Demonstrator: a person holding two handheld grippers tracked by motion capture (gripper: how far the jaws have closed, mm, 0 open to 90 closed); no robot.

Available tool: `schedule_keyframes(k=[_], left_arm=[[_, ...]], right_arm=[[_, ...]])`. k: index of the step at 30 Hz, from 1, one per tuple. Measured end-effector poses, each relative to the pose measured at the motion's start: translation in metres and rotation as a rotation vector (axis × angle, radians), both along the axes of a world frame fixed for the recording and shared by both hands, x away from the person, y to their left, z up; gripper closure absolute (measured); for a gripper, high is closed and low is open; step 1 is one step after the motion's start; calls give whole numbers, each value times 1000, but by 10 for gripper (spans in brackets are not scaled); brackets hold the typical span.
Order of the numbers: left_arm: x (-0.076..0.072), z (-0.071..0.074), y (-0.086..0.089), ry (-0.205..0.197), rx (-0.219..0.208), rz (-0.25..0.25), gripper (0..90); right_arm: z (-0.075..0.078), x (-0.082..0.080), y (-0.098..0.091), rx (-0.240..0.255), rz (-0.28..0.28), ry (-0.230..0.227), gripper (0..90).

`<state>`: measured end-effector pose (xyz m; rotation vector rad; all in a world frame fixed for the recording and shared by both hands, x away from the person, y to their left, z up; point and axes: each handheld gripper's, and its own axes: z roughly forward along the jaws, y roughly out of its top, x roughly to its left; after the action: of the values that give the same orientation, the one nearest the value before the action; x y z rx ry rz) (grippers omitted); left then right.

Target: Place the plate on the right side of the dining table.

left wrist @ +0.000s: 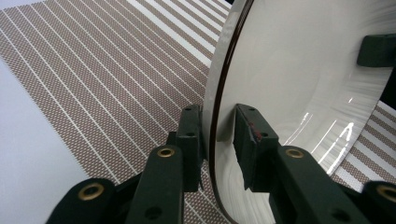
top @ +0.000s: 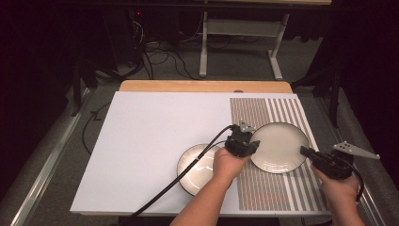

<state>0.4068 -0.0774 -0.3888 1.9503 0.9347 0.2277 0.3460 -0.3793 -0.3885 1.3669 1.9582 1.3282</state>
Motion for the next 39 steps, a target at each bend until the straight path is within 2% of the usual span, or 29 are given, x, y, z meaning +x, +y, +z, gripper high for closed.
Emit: schedule_keyframes(k=[2,9,15,17,20,22,29,31,36,39], left_arm=[[-1,3,3,-22,-14,2,679],[-12,13,23,-89,-75,5,475],[-20,15,48,-117,-88,25,307],[-23,18,58,-120,-101,17,284],[-27,22,72,-136,-91,37,208],[-31,23,84,-151,-104,57,164],[-40,23,127,-170,-89,121,5],[-46,22,144,-189,-68,141,1],[-60,17,186,-205,-66,174,1],[-68,13,210,-213,-72,187,1]], right_arm=[[1,0,2,-8,2,-6,875],[3,0,5,-22,-1,-9,873],[3,0,7,-29,-6,-10,872],[3,1,7,-30,-7,-7,871],[3,1,7,-27,-8,-6,871],[3,1,7,-30,-10,-4,870],[3,3,8,-33,-15,5,869],[2,5,7,-31,-19,14,867],[0,10,6,-25,-40,51,859],[-1,14,7,-39,-54,71,850]])
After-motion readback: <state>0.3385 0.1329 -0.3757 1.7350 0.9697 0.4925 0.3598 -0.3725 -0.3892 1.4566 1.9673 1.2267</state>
